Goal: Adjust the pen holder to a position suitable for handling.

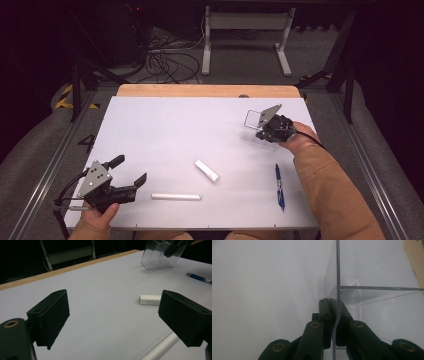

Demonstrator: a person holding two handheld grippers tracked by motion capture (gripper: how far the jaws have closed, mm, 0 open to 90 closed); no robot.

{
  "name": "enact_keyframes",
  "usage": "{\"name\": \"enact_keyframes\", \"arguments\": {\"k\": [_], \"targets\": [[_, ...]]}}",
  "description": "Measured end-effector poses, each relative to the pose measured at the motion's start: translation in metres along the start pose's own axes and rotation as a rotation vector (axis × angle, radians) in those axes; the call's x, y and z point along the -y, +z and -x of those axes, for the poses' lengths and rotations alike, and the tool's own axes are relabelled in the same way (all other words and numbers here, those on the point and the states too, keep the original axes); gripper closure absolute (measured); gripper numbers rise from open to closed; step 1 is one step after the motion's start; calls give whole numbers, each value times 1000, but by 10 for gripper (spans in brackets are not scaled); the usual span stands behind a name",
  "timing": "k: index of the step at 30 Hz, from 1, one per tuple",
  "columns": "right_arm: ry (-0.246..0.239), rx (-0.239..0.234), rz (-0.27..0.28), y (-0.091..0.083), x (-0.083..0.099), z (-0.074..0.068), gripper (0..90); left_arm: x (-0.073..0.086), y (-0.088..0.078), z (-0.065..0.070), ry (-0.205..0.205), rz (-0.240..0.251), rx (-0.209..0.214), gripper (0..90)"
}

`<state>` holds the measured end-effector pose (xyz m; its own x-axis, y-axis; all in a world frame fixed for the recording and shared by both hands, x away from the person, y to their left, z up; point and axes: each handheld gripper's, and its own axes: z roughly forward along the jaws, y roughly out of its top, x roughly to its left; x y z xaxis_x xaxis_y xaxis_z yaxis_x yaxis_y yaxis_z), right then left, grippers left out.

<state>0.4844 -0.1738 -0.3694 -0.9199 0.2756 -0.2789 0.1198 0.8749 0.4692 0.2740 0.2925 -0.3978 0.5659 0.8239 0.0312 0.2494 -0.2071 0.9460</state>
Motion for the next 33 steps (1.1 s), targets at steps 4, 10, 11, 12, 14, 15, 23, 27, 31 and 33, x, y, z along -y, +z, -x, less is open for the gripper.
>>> {"name": "enact_keyframes", "arguments": {"k": [4, 10, 11, 12, 14, 15, 23, 27, 31, 33], "targets": [[-42, -22, 31, -6, -17, -7, 861, 0, 0, 1, 2, -2, 2, 109], [-90, -69, 69, -5, -47, -18, 856, 0, 1, 1, 3, -4, 6, 109], [-98, -71, 71, -3, -52, -20, 856, 0, 1, 1, 2, -4, 6, 109], [-109, -77, 73, -2, -56, -22, 856, 0, 0, 0, 1, -4, 7, 109], [-124, -95, 76, 3, -66, -25, 855, 1, 0, 0, -1, -4, 8, 109], [-134, -99, 76, 5, -70, -27, 856, 1, 0, 0, -1, -4, 8, 109], [-183, -173, 63, 28, -100, -43, 855, 2, 0, -1, 2, -9, 11, 109], [-205, -200, 49, 38, -110, -51, 855, 2, 1, 0, 3, -9, 13, 109], [-212, -210, 41, 46, -116, -54, 856, 2, 1, 0, 3, -11, 15, 109], [-211, -212, 38, 49, -118, -54, 855, 2, 1, 0, 2, -10, 15, 109]]}}
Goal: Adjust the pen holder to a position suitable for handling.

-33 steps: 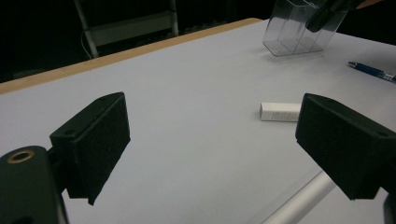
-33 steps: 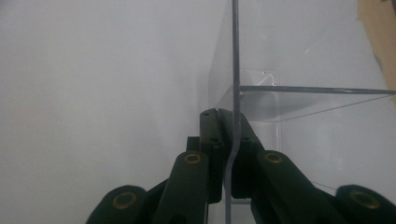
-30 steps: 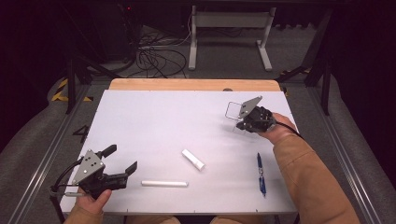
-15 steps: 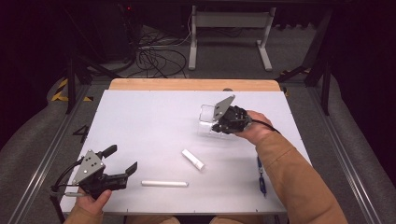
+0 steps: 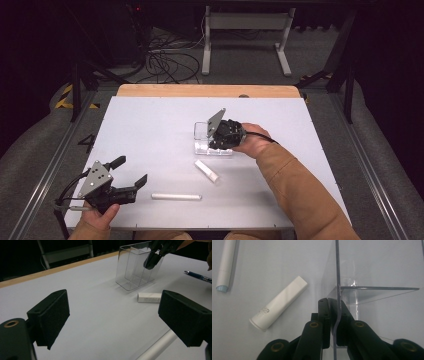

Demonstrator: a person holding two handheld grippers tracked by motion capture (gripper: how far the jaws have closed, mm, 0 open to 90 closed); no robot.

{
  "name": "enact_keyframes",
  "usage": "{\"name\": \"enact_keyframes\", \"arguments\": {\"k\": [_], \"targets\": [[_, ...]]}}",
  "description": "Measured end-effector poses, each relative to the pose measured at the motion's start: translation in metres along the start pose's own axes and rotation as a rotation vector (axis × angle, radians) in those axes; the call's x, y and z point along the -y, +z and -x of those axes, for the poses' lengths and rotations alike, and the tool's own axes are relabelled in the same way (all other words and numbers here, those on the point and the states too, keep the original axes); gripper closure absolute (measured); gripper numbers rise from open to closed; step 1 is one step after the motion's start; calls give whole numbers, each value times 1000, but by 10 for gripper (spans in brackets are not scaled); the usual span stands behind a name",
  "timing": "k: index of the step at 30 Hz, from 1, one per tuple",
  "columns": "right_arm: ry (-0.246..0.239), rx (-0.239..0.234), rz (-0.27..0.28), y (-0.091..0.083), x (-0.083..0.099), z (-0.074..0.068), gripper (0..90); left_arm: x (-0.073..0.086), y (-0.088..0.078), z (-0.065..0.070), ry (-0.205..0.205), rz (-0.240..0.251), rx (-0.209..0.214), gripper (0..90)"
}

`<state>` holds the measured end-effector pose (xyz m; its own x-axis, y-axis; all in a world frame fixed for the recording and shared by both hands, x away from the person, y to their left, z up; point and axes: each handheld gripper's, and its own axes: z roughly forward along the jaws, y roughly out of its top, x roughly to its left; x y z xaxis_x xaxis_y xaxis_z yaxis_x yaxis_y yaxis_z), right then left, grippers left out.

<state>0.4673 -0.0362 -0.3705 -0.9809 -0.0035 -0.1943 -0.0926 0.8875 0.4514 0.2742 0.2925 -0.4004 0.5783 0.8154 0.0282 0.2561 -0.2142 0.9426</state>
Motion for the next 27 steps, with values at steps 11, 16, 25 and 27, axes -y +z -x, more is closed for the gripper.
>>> {"name": "enact_keyframes", "arguments": {"k": [11, 16, 25, 27], "targets": [[-8, -22, -6, 12, -8, 1, 855, 0, 0, -1, -2, -1, -1, 109], [2, -19, 5, 11, -8, 3, 855, 0, 0, 0, 0, 0, -1, 110], [1, -29, -7, 14, -9, 4, 840, 0, -1, -1, 1, 0, 0, 109], [0, -32, -5, 14, -9, 4, 834, 0, 0, -1, -2, 0, 0, 109]]}}
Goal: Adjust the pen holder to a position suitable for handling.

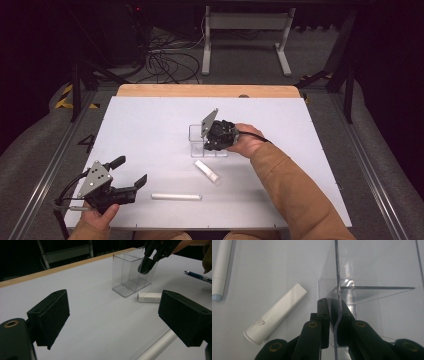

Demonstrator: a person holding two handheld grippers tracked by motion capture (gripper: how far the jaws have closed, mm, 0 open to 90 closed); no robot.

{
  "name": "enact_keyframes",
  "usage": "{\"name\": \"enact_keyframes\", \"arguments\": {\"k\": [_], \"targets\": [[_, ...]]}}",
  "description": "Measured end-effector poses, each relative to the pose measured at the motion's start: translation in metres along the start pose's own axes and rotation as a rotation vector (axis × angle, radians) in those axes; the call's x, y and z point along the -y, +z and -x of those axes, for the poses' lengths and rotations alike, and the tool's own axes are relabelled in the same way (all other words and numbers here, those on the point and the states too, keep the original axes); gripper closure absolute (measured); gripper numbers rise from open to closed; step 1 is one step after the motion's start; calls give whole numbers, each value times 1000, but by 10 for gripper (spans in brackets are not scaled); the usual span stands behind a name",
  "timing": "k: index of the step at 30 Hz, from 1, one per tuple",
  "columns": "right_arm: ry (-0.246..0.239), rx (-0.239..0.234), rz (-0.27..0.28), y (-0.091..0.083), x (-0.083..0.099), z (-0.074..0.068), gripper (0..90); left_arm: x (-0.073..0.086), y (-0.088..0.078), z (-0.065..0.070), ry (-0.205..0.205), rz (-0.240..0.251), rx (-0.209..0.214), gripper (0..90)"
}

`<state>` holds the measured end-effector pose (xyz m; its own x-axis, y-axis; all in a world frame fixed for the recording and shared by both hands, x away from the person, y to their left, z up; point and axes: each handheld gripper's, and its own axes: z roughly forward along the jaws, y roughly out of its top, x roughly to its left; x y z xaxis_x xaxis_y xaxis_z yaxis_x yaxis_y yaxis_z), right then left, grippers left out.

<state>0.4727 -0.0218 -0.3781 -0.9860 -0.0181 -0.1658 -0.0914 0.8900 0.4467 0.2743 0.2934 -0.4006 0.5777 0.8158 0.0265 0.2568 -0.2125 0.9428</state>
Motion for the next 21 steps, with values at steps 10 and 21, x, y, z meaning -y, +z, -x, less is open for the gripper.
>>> {"name": "enact_keyframes", "arguments": {"k": [10, 21], "targets": [[18, 9, -8, 1, -1, 0, 834, 0, 0, 0, -1, 1, 3, 109], [30, 32, 32, -5, 0, -1, 673, 0, 0, 0, -1, -1, 4, 109]]}}
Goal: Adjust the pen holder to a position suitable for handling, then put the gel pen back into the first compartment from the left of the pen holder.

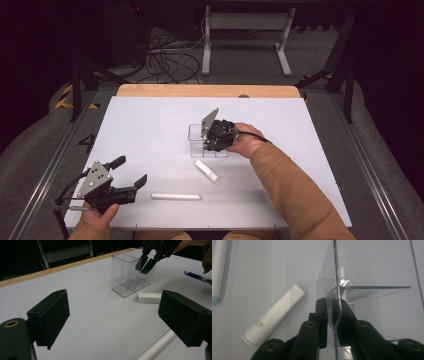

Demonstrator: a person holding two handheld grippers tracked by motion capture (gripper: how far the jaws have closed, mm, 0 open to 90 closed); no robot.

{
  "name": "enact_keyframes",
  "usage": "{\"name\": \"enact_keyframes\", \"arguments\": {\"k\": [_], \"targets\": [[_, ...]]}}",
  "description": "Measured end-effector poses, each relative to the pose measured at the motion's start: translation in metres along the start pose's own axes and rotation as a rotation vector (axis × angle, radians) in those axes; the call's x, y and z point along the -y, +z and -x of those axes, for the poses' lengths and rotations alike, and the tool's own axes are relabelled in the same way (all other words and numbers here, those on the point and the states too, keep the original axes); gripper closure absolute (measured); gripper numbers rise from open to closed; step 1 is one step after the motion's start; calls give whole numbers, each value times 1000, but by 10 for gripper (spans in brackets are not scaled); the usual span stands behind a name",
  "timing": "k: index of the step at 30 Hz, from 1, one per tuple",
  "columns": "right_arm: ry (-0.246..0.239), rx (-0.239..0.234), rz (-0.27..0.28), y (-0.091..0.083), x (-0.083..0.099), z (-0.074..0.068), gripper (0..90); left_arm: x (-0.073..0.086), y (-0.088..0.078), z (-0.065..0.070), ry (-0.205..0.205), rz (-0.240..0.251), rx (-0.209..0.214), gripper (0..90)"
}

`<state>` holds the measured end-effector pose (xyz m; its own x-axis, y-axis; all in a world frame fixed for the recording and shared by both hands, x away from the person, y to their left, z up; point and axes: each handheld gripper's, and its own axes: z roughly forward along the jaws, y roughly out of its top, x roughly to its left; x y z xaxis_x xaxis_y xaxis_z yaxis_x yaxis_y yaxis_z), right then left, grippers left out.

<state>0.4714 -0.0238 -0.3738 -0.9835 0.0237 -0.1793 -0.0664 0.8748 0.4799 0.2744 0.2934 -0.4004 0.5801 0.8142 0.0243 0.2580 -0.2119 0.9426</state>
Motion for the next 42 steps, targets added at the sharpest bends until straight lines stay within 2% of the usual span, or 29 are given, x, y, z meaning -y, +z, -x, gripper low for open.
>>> {"name": "enact_keyframes", "arguments": {"k": [3, 6, 10, 11, 12, 13, 14, 15, 16, 23, 28, 35, 37, 38, 39, 40, 42], "targets": [[35, 27, 62, -12, 1, 0, 568, 0, 0, 0, 0, 0, 0, 109], [67, 67, 144, -31, 4, -2, 453, 0, 1, -2, -4, 1, 1, 109], [126, 112, 279, -60, 9, -11, 310, -1, 3, -2, -4, 1, 5, 109], [134, 129, 305, -67, 12, -14, 271, -2, 3, -2, 0, 0, 5, 109], [134, 129, 305, -67, 12, -14, 271, -2, 4, -2, 1, 1, 5, 109], [157, 161, 354, -80, 18, -21, 222, -3, 4, -2, 2, 4, 6, 109], [157, 161, 354, -80, 18, -21, 222, -3, 4, -2, 3, 4, 8, 109], [173, 171, 377, -86, 23, -24, 199, -4, 5, -2, 3, 6, 9, 109], [208, 186, 416, -94, 31, -29, 161, -4, 6, -3, 2, 7, 10, 109], [268, 239, 468, -112, 51, -41, 99, -6, 12, -3, 12, 7, 23, 109], [277, 275, 502, -121, 60, -49, 75, -7, 12, -3, 9, 9, 25, 109], [310, 290, 527, -124, 66, -54, 52, -6, 12, -2, 9, 9, 24, 109], [322, 314, 529, -123, 67, -55, 39, -6, 12, -2, 10, 9, 26, 109], [323, 352, 529, -123, 68, -57, 18, -6, 12, -2, 8, 9, 26, 109], [323, 352, 529, -123, 68, -57, 18, -6, 13, -2, 7, 10, 26, 109], [324, 372, 529, -123, 68, -59, 17, -6, 13, -2, 7, 9, 27, 109], [333, 359, 547, -124, 70, -60, 17, -6, 13, -2, 8, 5, 28, 109]]}}
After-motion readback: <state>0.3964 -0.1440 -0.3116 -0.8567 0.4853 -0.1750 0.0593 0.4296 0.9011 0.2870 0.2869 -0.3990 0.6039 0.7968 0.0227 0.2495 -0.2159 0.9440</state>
